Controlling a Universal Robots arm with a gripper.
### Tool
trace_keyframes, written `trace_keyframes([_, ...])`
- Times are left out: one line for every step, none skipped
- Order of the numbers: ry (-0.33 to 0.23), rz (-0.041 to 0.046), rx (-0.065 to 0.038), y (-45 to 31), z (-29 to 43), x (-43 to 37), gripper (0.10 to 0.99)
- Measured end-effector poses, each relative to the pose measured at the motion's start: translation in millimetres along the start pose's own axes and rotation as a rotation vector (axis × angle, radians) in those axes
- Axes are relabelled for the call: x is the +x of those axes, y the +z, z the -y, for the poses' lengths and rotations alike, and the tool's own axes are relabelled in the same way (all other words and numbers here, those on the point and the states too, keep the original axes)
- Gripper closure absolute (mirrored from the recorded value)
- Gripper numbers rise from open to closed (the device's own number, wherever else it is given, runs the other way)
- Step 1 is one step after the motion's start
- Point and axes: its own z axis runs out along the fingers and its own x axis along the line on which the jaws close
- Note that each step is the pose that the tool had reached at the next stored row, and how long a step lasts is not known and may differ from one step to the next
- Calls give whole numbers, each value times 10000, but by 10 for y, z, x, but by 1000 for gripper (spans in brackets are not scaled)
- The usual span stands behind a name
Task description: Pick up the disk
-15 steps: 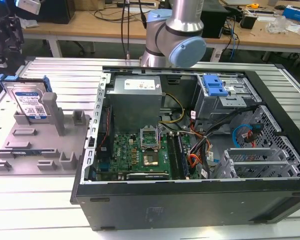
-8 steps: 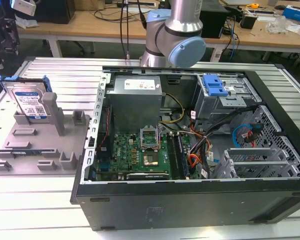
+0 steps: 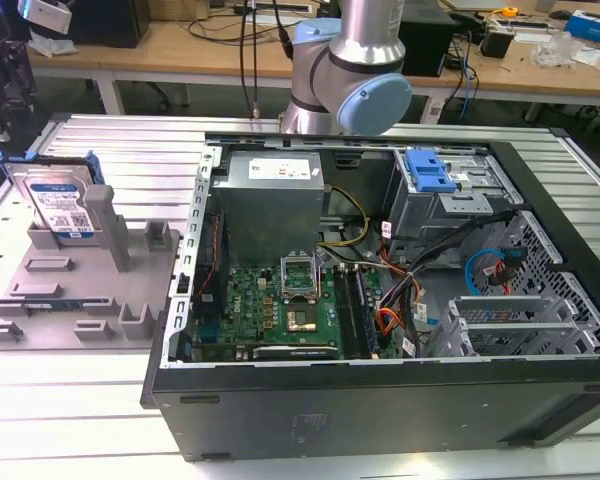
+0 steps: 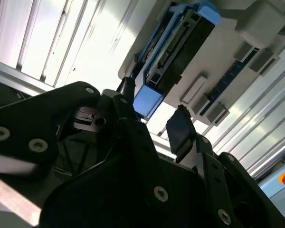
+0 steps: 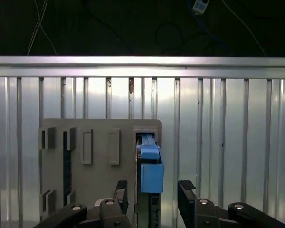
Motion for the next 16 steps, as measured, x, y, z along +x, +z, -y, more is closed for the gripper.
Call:
trace_keyframes([47,0,0,6,-1,0,545])
trace_keyframes([87,0,-2,13,-1,0,545])
trace_keyframes([110,0,-3,24,-5,-1,545])
trace_keyframes([121,-2,-6,36,-16,-3,545])
trace_keyframes([119,-2,-4,59,-32,-4,545])
trace_keyframes([117,-3,-2,73,-36,-4,545])
trace_keyframes([117,-4,-4,80,-37,-4,545])
trace_keyframes([118,-4,-4,85,-37,-4,545])
trace_keyframes([119,-5,-8,95,-38,1,545])
trace_keyframes([119,-4,-10,103,-38,4,545])
trace_keyframes([120,-4,-12,110,-38,5,545])
trace_keyframes([118,-4,-16,124,-38,9,545])
trace_keyframes([119,-4,-17,141,-38,8,545])
trace_keyframes([119,-6,-17,151,-38,8,545])
trace_keyframes([119,-7,-18,160,-38,8,545])
trace_keyframes([118,-9,-18,178,-38,8,545])
